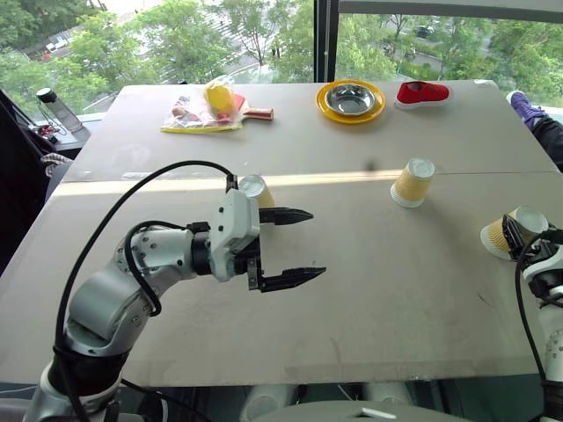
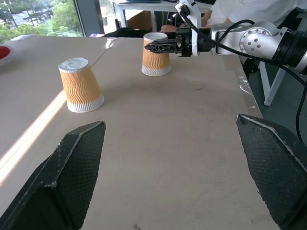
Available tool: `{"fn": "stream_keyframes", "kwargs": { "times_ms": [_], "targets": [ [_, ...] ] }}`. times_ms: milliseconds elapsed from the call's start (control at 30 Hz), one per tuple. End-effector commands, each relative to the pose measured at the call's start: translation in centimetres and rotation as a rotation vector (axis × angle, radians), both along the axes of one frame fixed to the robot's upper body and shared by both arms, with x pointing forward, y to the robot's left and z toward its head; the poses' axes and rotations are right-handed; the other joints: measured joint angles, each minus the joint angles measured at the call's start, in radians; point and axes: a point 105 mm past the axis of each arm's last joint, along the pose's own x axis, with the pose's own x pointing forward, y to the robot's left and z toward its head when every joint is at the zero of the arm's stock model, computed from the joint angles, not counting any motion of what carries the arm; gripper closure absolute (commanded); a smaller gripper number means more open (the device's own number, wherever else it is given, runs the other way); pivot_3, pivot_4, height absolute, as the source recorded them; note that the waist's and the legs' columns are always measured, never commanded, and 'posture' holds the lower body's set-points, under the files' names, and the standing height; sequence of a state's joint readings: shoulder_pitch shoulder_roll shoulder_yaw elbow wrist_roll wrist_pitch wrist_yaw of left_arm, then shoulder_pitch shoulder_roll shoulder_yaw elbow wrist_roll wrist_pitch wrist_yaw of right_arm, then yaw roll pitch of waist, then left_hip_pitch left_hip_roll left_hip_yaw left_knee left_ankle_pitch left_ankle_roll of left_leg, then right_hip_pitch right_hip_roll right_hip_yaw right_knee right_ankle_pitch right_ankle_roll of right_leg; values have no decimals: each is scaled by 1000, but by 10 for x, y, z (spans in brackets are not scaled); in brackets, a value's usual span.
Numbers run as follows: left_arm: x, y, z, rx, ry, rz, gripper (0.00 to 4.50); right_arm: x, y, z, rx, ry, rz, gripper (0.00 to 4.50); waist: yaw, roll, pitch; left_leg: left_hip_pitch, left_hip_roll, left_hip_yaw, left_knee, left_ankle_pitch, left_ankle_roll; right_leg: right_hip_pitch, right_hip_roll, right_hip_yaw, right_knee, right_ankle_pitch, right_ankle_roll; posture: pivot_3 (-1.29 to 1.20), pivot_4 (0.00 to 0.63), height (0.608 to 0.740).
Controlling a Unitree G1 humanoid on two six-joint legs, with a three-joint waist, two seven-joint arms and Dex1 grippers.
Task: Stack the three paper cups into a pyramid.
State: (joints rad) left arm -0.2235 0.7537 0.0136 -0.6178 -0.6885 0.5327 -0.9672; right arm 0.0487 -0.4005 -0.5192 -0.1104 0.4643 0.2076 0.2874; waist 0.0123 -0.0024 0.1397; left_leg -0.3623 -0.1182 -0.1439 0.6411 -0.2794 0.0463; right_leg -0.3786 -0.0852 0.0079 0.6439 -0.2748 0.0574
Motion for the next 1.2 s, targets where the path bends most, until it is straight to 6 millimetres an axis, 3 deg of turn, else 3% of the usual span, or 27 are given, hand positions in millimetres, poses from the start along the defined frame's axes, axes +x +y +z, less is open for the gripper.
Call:
{"fn": "stream_keyframes", "kwargs": {
  "times_ms": [33, 133, 233, 400, 500, 633, 867, 933, 1000, 1033, 1200],
  "targets": [
    [-1, 3, 5, 1, -41, 10, 0, -1, -1, 19, -36, -65, 8, 2362, 0, 0, 0, 0, 0, 0, 0, 0, 0, 0, 0, 0, 0, 0, 0, 0, 150, 740],
    [1, 8, 3, -12, -32, 42, 0, 4, 18, 21, -116, -55, 109, 2362, -1, 0, 0, 0, 0, 0, 0, 0, 0, 0, 0, 0, 0, 0, 0, 0, 150, 740],
    [5, 22, -1, -19, -13, 110, 0, 10, 71, 30, -161, -66, 373, 2362, -8, 0, 0, 0, 0, 0, 0, 0, 0, -1, 0, 1, 0, 0, 0, 0, 150, 740],
    [9, 51, -10, -5, -4, 233, 0, 5, 158, 27, -166, -24, 790, 2362, -20, -1, 1, 0, 0, -1, -1, 0, 0, -2, 1, 3, 0, 0, 0, 0, 150, 740],
    [9, 67, -15, 20, -7, 313, 0, 16, 209, 34, -146, -51, 956, 2362, -31, -3, 2, 0, 0, -1, -1, 0, 0, -2, 1, 4, 0, 0, 0, 0, 150, 740],
    [4, 79, -16, 28, -12, 373, 0, 41, 253, 38, -131, -38, 1035, 2362, -23, -4, 2, 0, 0, -1, -1, 0, 0, -5, 2, 4, 0, 1, -1, 0, 150, 740],
    [-1, 85, -12, 10, -31, 455, 0, 58, 278, 28, -127, 16, 1100, 2362, -3, -5, 2, -4, -1, -2, -2, 0, 0, -8, 1, 4, -1, 1, -1, 0, 150, 740],
    [-4, 85, -14, 5, -22, 467, 0, 61, 279, 28, -165, -1, 1093, 1369, -6, -5, 2, -4, -1, -1, -2, -1, 0, -9, 1, 5, -1, 1, -1, 0, 150, 740],
    [-6, 83, -16, 4, -17, 469, 0, 63, 278, 31, -179, -26, 1079, 712, -11, -5, 2, -4, -1, -1, -3, -1, -1, -9, 2, 5, -1, 1, -1, 0, 150, 740],
    [-6, 83, -16, -4, -9, 476, 0, 62, 275, 40, -149, -69, 1078, 176, -14, -5, 2, -3, -1, -1, -3, -1, -1, -9, 2, 5, 0, 1, -1, 0, 150, 740],
    [-3, 81, -15, -43, 31, 475, 0, 50, 246, 71, -140, -210, 1020, 78, -14, -5, 2, -4, -1, -1, -2, -1, -1, -9, 2, 5, 1, 1, -1, 0, 150, 740]
  ]
}}
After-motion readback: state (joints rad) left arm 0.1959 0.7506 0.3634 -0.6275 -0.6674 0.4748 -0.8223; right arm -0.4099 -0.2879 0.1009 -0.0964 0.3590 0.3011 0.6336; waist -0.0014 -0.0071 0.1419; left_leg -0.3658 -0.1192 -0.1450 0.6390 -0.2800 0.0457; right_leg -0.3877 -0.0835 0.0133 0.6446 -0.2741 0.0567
